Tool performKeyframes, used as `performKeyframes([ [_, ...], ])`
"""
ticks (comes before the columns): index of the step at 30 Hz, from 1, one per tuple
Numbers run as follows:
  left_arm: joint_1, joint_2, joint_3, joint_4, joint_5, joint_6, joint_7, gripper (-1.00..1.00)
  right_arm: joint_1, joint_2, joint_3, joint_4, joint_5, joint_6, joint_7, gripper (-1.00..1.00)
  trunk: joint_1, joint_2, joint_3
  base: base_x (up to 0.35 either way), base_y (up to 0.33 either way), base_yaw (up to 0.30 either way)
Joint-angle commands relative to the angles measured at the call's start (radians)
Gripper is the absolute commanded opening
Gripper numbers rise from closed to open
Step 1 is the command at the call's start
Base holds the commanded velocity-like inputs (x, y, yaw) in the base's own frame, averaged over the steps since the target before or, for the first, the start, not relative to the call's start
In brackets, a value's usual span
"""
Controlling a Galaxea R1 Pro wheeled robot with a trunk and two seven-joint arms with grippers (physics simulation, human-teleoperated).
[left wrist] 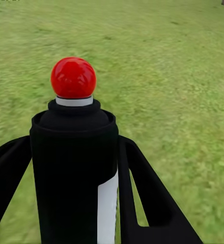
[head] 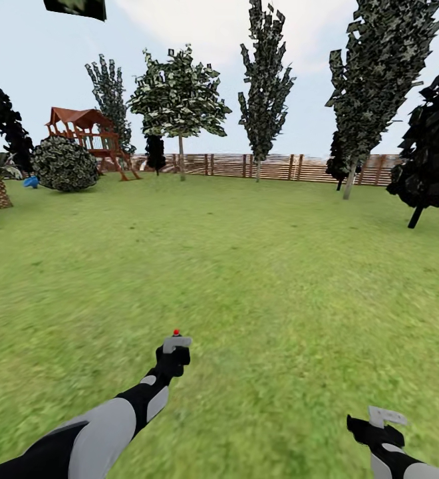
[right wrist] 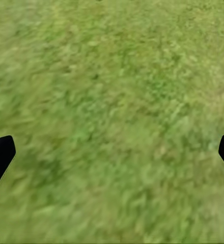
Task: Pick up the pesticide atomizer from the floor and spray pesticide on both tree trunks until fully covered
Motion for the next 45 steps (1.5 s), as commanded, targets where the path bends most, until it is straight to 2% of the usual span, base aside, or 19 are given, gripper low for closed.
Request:
performKeyframes([
  [1, 0.0, 0.0, 0.0, 0.0, 0.0, 0.0, 0.0, -1.0, 0.0, 0.001, 0.0, 0.0, 0.0, 0.0, -0.002, 1.0, 0.0, 0.0, 0.0, 0.35, 0.0, 0.0],
  [22, 0.0, 0.0, 0.0, 0.001, 0.0, 0.0, 0.0, -1.0, 0.0, 0.003, 0.0, 0.0, 0.0, -0.001, -0.006, 1.0, 0.0, 0.0, 0.0, 0.35, 0.0, 0.13],
  [30, 0.0, 0.0, 0.0, 0.001, 0.0, 0.0, 0.0, -1.0, 0.0, 0.003, 0.0, 0.0, 0.0, -0.001, -0.006, 1.0, 0.0, 0.0, 0.0, 0.35, 0.0, 0.018],
  [45, 0.0, 0.0, 0.0, 0.001, 0.0, 0.0, 0.0, -1.0, 0.0, 0.003, 0.0, 0.0, 0.001, -0.001, -0.006, 1.0, 0.0, 0.0, 0.02, 0.35, 0.0, 0.0],
])
